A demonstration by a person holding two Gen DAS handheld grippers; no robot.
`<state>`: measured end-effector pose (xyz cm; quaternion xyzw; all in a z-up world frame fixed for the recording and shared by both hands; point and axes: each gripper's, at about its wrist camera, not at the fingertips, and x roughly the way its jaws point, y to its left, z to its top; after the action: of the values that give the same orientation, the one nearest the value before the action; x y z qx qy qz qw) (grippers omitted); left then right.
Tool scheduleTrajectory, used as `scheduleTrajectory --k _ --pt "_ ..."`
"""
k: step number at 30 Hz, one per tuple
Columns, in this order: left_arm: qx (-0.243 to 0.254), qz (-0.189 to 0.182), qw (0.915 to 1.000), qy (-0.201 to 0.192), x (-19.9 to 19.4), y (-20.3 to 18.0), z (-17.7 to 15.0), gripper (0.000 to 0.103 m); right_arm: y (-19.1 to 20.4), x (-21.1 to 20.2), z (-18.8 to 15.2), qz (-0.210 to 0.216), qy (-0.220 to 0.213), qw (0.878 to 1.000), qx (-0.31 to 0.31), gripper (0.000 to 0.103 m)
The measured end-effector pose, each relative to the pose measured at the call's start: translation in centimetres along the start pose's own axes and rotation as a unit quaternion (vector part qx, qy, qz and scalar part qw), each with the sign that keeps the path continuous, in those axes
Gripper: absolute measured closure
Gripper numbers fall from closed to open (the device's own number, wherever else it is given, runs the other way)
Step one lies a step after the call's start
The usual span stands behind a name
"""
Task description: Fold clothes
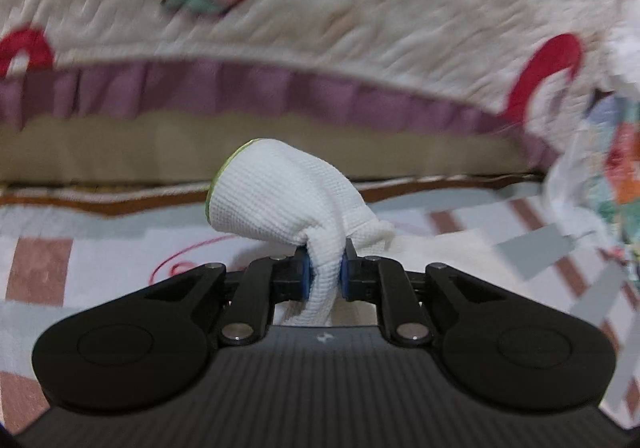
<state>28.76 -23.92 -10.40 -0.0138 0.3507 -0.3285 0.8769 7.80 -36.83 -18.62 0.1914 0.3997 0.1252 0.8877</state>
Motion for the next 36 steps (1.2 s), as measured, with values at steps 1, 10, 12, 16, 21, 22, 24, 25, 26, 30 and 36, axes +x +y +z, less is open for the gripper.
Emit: scheduleTrajectory --k 1,10,12,16,21,22,24,25,26,30,36 --pt "0.008 -0.011 0.9999 -0.007 -0.9 -0.8 0.3 0.091 0.4 1.0 0.1 -0.012 0.018 1.000 -0.011 0.051" --pt "0.123 -0.129 0.9819 -0.062 -11.9 -9.6 -1.1 0.093 -4.6 -5.3 -1.4 0.060 -0.038 0.985 0.159 0.046" --pt "0.151 -0.164 0.9725 -0.067 -14.4 -11.0 -2.8 0.093 -7.9 -9.0 -3.2 0.050 -0.062 0.972 0.222 0.043" --pt "0.198 -0.238 0.9504 -0.028 -18.1 -13.0 -7.7 0.093 -12.1 -13.3 -7.4 0.004 -0.067 0.958 0.277 0.040" --pt "0.184 -0.241 0.9506 0.068 -16.4 -12.7 -14.8 0.092 -15.8 -14.6 -11.8 0.058 -0.117 0.912 0.389 0.040" --pt "0.174 -0.237 0.9529 0.075 -15.9 -12.4 -15.8 0.092 -16.0 -14.5 -12.2 0.066 -0.125 0.906 0.400 0.040" --pt "0.178 -0.245 0.9505 0.070 -15.8 -11.5 -17.2 0.092 -16.2 -14.6 -12.4 0.079 -0.136 0.898 0.412 0.040" --pt "0.177 -0.247 0.9503 0.066 -16.1 -11.0 -17.5 0.092 -16.1 -14.5 -12.3 0.087 -0.139 0.895 0.415 0.040" --pt "0.168 -0.249 0.9515 0.067 -16.4 -10.3 -17.6 0.092 -16.1 -14.9 -12.3 0.095 -0.141 0.894 0.416 0.040" --pt "0.186 -0.218 0.9566 0.053 -17.3 -9.5 -17.5 0.092 -16.1 -15.9 -11.2 0.113 -0.136 0.895 0.411 0.038" --pt "0.099 -0.227 0.9687 0.020 -18.5 -8.6 -16.2 0.092 -15.8 -14.5 -8.8 0.091 -0.104 0.904 0.404 0.036"
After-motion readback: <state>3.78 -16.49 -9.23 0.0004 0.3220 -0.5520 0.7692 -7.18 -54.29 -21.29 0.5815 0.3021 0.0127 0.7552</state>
